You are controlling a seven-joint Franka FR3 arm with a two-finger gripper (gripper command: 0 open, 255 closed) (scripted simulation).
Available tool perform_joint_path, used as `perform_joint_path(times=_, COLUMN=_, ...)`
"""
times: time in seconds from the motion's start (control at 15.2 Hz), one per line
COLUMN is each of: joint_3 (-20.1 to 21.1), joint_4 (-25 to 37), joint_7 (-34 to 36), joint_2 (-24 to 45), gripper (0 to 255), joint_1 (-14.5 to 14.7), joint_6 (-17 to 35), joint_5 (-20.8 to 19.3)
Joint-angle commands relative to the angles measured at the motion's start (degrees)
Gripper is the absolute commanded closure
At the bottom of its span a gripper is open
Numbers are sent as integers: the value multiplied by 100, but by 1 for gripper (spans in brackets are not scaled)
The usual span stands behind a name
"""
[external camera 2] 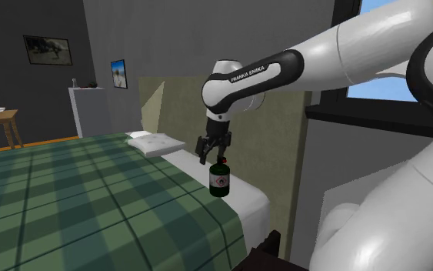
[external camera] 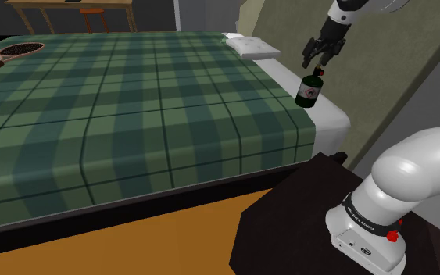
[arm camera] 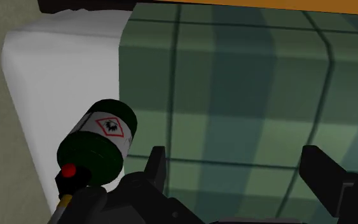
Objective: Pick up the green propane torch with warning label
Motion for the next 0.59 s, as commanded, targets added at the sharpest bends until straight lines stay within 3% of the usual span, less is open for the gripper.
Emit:
perform_joint_path(times=0.0, joint_3=-173, joint_4=68, joint_7=-125, joint_2=279, gripper=0, joint_1=-35, joint_6=325, joint_5=20)
perform_joint_path(times=0.53, joint_3=-970, joint_4=727, joint_7=-924, joint_2=1537, gripper=0, joint_1=-103, joint_6=1275, joint_5=524)
